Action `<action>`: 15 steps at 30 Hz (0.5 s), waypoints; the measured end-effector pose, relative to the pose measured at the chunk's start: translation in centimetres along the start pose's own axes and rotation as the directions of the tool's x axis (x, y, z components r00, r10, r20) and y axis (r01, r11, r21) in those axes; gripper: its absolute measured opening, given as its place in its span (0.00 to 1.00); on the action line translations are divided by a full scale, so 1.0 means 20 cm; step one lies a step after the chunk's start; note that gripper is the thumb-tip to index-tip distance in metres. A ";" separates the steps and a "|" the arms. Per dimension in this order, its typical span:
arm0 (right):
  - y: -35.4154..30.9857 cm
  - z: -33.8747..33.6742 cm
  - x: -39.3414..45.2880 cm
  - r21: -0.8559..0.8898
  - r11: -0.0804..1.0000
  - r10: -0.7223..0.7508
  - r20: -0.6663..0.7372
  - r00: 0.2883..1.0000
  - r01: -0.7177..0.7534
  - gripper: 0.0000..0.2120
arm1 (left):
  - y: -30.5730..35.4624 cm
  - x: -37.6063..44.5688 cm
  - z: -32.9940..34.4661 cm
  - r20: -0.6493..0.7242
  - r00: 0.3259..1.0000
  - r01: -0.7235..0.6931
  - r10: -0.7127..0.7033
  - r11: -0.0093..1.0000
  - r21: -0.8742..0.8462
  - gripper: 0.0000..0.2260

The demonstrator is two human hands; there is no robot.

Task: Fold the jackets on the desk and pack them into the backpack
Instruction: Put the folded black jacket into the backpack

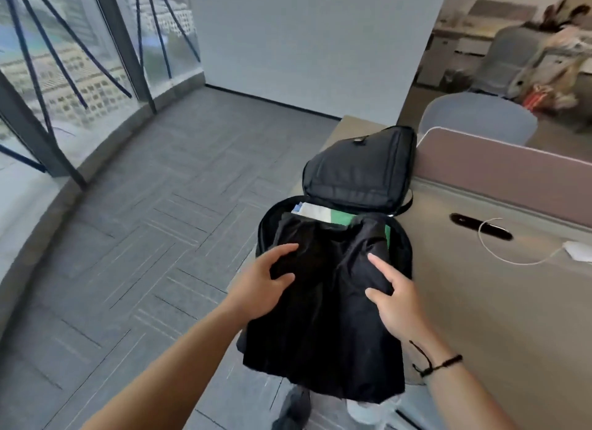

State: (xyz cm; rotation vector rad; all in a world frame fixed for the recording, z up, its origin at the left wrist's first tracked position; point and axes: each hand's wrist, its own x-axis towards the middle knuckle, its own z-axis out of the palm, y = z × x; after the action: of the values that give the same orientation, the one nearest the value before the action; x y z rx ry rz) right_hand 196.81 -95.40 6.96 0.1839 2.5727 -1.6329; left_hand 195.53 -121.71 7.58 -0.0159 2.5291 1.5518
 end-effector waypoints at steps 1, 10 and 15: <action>0.01 0.00 0.10 0.024 1.000 0.007 -0.025 1.000 -0.007 0.30 | 0.00 0.11 0.00 0.007 1.000 -0.003 0.004 1.000 -0.010 0.23; 0.27 0.04 0.85 0.058 0.967 0.254 -0.107 0.961 -0.249 0.28 | -0.19 1.03 0.11 0.187 0.975 0.101 -0.123 0.988 0.120 0.25; 0.51 0.13 0.89 0.124 0.894 0.440 -0.054 0.896 -0.432 0.28 | -0.41 1.17 0.16 0.305 0.919 0.161 -0.248 0.945 0.284 0.28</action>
State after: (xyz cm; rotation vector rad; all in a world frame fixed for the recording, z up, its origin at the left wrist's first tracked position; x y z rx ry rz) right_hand 180.78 -92.49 -5.71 0.7904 2.2655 -1.6100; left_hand 173.68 -120.77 -4.65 0.0146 2.3425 1.0409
